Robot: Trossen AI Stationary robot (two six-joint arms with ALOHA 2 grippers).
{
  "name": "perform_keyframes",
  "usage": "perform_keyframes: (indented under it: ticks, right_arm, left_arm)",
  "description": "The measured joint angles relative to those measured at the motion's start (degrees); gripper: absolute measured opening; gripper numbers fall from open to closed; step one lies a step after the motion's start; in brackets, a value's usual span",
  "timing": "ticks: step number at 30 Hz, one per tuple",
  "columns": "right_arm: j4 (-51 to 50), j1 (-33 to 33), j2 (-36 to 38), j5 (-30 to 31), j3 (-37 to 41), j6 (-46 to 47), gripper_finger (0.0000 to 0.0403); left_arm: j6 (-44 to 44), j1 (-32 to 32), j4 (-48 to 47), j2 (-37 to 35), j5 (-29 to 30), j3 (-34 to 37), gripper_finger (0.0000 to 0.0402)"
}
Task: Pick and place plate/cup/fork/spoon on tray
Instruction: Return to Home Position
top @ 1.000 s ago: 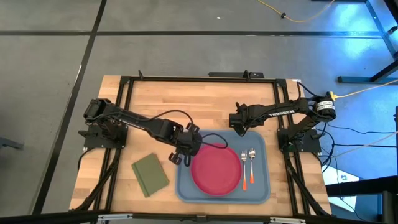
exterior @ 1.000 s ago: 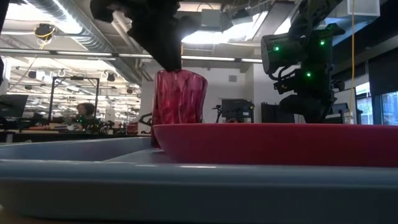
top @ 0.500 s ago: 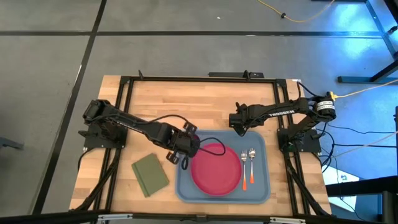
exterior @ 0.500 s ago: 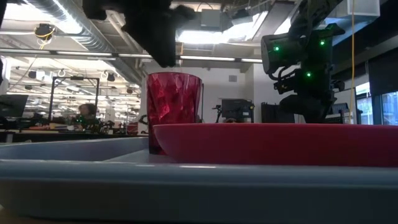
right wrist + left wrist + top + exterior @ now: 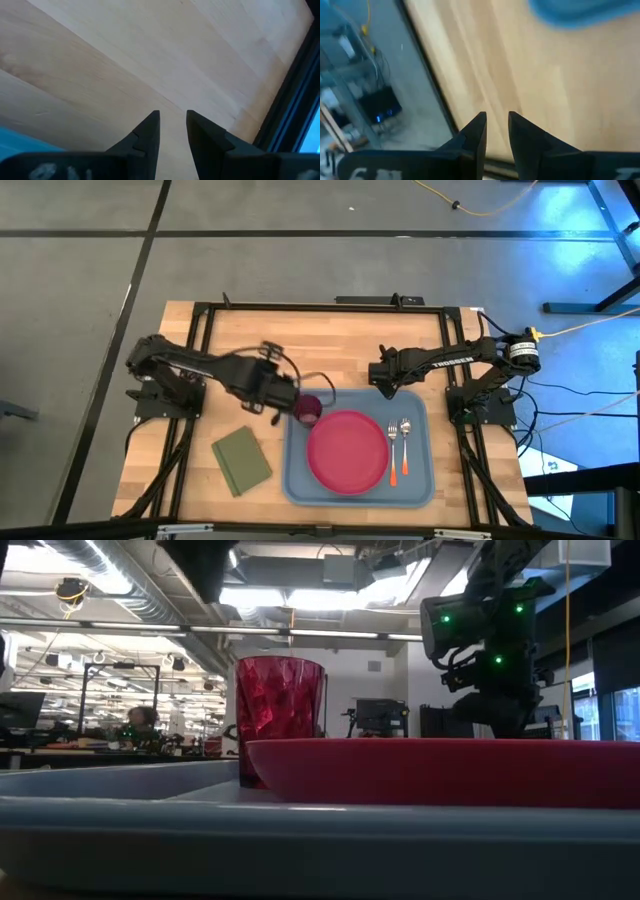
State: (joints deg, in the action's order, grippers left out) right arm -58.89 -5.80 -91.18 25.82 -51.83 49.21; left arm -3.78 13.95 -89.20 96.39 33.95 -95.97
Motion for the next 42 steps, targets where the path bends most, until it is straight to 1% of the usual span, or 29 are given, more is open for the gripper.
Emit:
perform_keyframes:
  ticks: [2, 5, 10, 12, 14, 16, 18, 20, 24, 25, 27, 29, 30, 32, 34, 38, 40, 42]
  right_arm:
    - [-0.78, 0.00, 0.00, 0.37, 0.00, -0.01, 0.0101]
    - [-3.03, 0.27, 0.00, 2.33, 0.00, -0.24, 0.0101]
    - [-10.71, 2.94, 0.10, 6.75, -0.13, 1.51, 0.0101]
    - [-15.05, 4.54, 0.15, 7.09, -0.96, 1.52, 0.0101]
    - [-19.51, 6.24, 0.18, 7.06, -2.20, 1.61, 0.0101]
    - [-23.61, 7.99, 0.20, 6.70, -3.25, 4.70, 0.0101]
    - [-26.52, 9.83, 0.22, 7.02, -4.07, 7.48, 0.0101]
    - [-27.72, 11.91, 0.22, 7.88, -4.50, 8.65, 0.0101]
    - [-26.29, 16.64, 0.22, 9.07, -5.33, 8.66, 0.0101]
    - [-25.73, 17.89, 0.24, 9.12, -5.51, 8.63, 0.0101]
    - [-25.02, 20.86, 1.21, 10.47, -5.42, 9.01, 0.0101]
    - [-23.34, 24.28, 3.42, 13.63, -4.80, 10.31, 0.0101]
    - [-22.42, 25.98, 4.88, 15.71, -4.43, 11.09, 0.0101]
    - [-19.96, 29.72, 8.71, 21.91, -3.60, 11.68, 0.0101]
    - [-16.92, 32.97, 13.10, 28.70, -2.88, 9.94, 0.0101]
    - [-11.67, 38.96, 23.05, 37.95, -1.27, 4.72, 0.0101]
    - [-8.55, 41.33, 27.99, 40.42, -0.15, 1.88, 0.0101]
    - [-4.24, 43.12, 32.38, 40.62, 1.29, -1.58, 0.0101]
  left_arm:
    - [1.41, -1.25, -1.01, -3.24, 0.00, 1.41, 0.0073]
    - [2.93, -2.79, 0.20, -9.17, 0.16, 3.36, 0.0073]
    - [7.19, -3.90, 3.90, -19.18, 0.05, 5.94, 0.0073]
    - [9.34, -3.86, 4.19, -22.04, -0.37, 5.98, 0.0073]
    - [9.10, -3.86, 4.19, -24.51, -0.65, 5.98, 0.0073]
    - [7.51, -3.86, 4.18, -26.81, -0.63, 6.00, 0.0073]
    - [8.08, -3.86, 4.16, -28.89, -0.65, 6.00, 0.0073]
    - [10.12, -3.83, 4.21, -30.69, -0.67, 6.00, 0.0073]
    - [12.75, -3.82, 4.10, -33.34, -0.91, 6.02, 0.0073]
    - [14.32, -3.82, 4.05, -33.88, -1.51, 6.02, 0.0073]
    - [15.08, -3.82, 4.01, -35.10, -5.72, 6.02, 0.0073]
    - [13.91, -3.81, 4.29, -36.55, -10.56, 6.02, 0.0073]
    - [13.10, -3.77, 4.85, -37.31, -11.99, 6.02, 0.0073]
    - [12.40, -3.80, 6.74, -38.73, -13.30, 6.02, 0.0073]
    - [12.34, -3.82, 7.96, -39.74, -14.69, 6.02, 0.0073]
    - [10.63, -3.78, 9.76, -42.01, -15.71, 6.70, 0.0073]
    - [8.37, -3.84, 13.06, -43.42, -17.50, 8.77, 0.0073]
    - [4.83, -3.82, 17.42, -45.67, -22.27, 12.38, 0.0073]
